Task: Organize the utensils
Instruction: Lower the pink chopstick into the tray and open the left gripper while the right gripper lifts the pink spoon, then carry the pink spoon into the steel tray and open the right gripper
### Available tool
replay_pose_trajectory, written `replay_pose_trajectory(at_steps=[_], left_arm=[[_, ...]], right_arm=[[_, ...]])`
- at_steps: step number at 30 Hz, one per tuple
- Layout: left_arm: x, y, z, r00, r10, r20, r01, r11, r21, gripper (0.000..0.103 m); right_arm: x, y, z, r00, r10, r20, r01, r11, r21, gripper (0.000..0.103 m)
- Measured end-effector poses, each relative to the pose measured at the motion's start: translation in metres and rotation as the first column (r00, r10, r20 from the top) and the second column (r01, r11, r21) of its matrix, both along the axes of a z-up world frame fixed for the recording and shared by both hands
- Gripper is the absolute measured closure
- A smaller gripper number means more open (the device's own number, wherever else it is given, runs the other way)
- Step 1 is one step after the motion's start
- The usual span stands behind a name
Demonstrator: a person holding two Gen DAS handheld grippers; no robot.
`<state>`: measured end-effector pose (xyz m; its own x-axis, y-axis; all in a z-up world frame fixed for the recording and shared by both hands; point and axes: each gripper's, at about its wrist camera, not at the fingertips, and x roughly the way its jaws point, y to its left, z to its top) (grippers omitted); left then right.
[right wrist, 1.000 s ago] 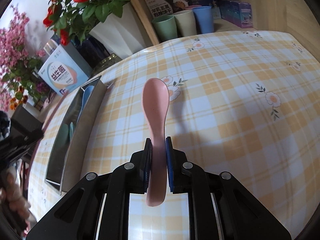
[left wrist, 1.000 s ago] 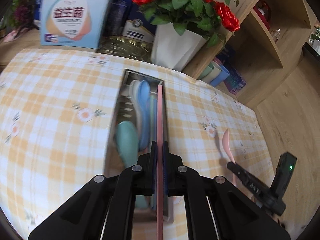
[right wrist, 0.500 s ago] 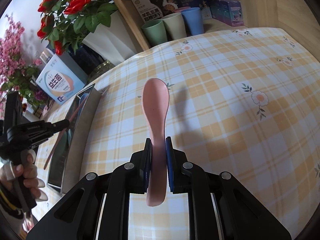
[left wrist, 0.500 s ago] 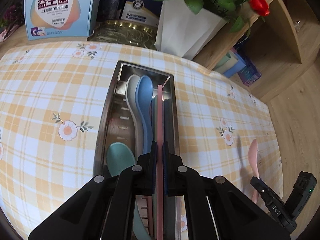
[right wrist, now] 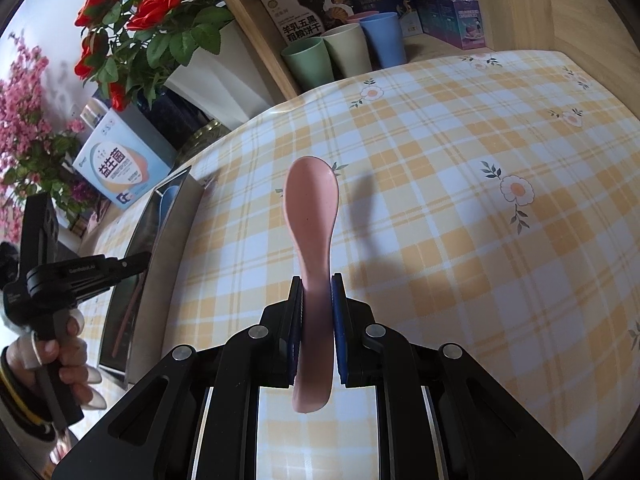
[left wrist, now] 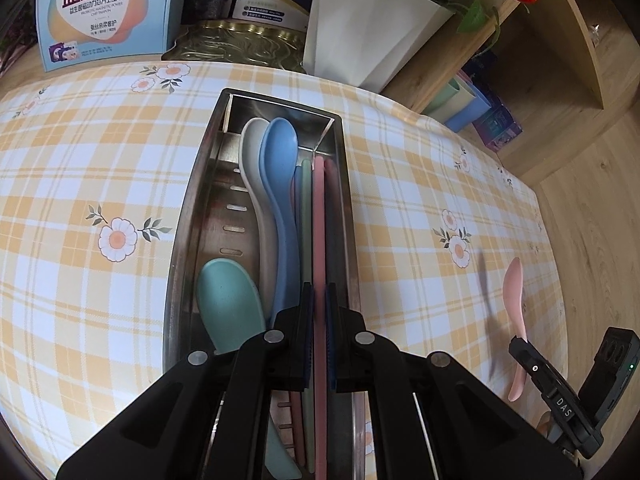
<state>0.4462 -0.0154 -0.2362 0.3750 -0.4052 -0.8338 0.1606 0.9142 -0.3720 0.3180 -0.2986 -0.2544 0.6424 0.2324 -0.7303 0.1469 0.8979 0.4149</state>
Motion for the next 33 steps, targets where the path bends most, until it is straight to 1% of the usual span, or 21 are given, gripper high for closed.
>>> replay_pose_trajectory(at_steps=[2, 4, 7, 8, 9, 10, 12, 13, 15, 16, 18, 21, 23, 26, 29, 33], left_arm=[[-0.001, 0.000, 0.002, 1.000, -0.014, 0.008, 0.014, 1.000, -0.007, 0.097], [-0.003, 0.000, 0.007, 0.999, -0.033, 0.021, 0.033, 0.999, -0.003, 0.095], [-0.008, 0.004, 0.016, 0.998, -0.050, 0.046, 0.049, 0.999, 0.010, 0.089], [-0.010, 0.006, 0.019, 0.997, -0.054, 0.053, 0.053, 0.999, 0.011, 0.085], [-0.013, 0.009, 0.024, 0.996, -0.061, 0.067, 0.060, 0.998, 0.016, 0.079], [-0.016, 0.009, 0.027, 0.995, -0.066, 0.078, 0.065, 0.998, 0.023, 0.076], [-0.023, 0.013, 0.035, 0.991, -0.084, 0.106, 0.079, 0.996, 0.045, 0.060], [-0.028, 0.015, 0.040, 0.987, -0.099, 0.123, 0.092, 0.994, 0.061, 0.057], [-0.037, 0.020, 0.046, 0.981, -0.123, 0.150, 0.111, 0.990, 0.087, 0.036], [-0.045, 0.024, 0.050, 0.977, -0.131, 0.171, 0.112, 0.987, 0.113, 0.031], [-0.053, 0.031, 0.054, 0.972, -0.134, 0.194, 0.108, 0.984, 0.139, 0.018], [-0.067, 0.046, 0.057, 0.970, -0.112, 0.215, 0.075, 0.982, 0.171, 0.010], [-0.073, 0.056, 0.055, 0.973, -0.096, 0.211, 0.061, 0.984, 0.168, 0.006], [-0.083, 0.069, 0.051, 0.975, -0.090, 0.201, 0.060, 0.987, 0.148, 0.006], [-0.091, 0.081, 0.049, 0.973, -0.080, 0.215, 0.051, 0.989, 0.141, 0.006], [-0.096, 0.100, 0.046, 0.974, -0.045, 0.221, 0.021, 0.993, 0.112, 0.006]], right_arm=[[0.000, 0.001, 0.001, 1.000, 0.003, -0.002, -0.003, 1.000, 0.001, 0.089], [-0.001, 0.002, 0.003, 1.000, 0.007, -0.003, -0.007, 1.000, 0.003, 0.089], [-0.001, 0.006, 0.007, 1.000, 0.015, -0.005, -0.015, 1.000, 0.006, 0.089], [0.000, 0.008, 0.008, 1.000, 0.019, -0.007, -0.019, 1.000, 0.006, 0.089], [0.000, 0.010, 0.010, 1.000, 0.021, -0.009, -0.021, 1.000, 0.007, 0.089], [0.001, 0.013, 0.011, 1.000, 0.026, -0.012, -0.026, 1.000, 0.009, 0.089], [0.003, 0.022, 0.015, 0.999, 0.040, -0.017, -0.040, 0.999, 0.007, 0.089], [0.005, 0.026, 0.017, 0.999, 0.049, -0.019, -0.049, 0.999, 0.005, 0.089], [0.010, 0.040, 0.021, 0.997, 0.077, -0.026, -0.077, 0.997, -0.002, 0.089], [0.011, 0.046, 0.023, 0.996, 0.089, -0.028, -0.089, 0.996, -0.005, 0.089], [0.017, 0.064, 0.028, 0.992, 0.123, -0.034, -0.124, 0.992, -0.018, 0.089], [0.026, 0.092, 0.034, 0.982, 0.181, -0.045, -0.182, 0.983, -0.029, 0.089], [0.033, 0.113, 0.037, 0.974, 0.221, -0.054, -0.223, 0.975, -0.024, 0.089], [0.044, 0.140, 0.040, 0.962, 0.264, -0.069, -0.266, 0.963, -0.032, 0.089], [0.052, 0.164, 0.041, 0.953, 0.292, -0.084, -0.296, 0.954, -0.043, 0.089], [0.059, 0.188, 0.038, 0.943, 0.312, -0.113, -0.316, 0.948, -0.023, 0.089]])
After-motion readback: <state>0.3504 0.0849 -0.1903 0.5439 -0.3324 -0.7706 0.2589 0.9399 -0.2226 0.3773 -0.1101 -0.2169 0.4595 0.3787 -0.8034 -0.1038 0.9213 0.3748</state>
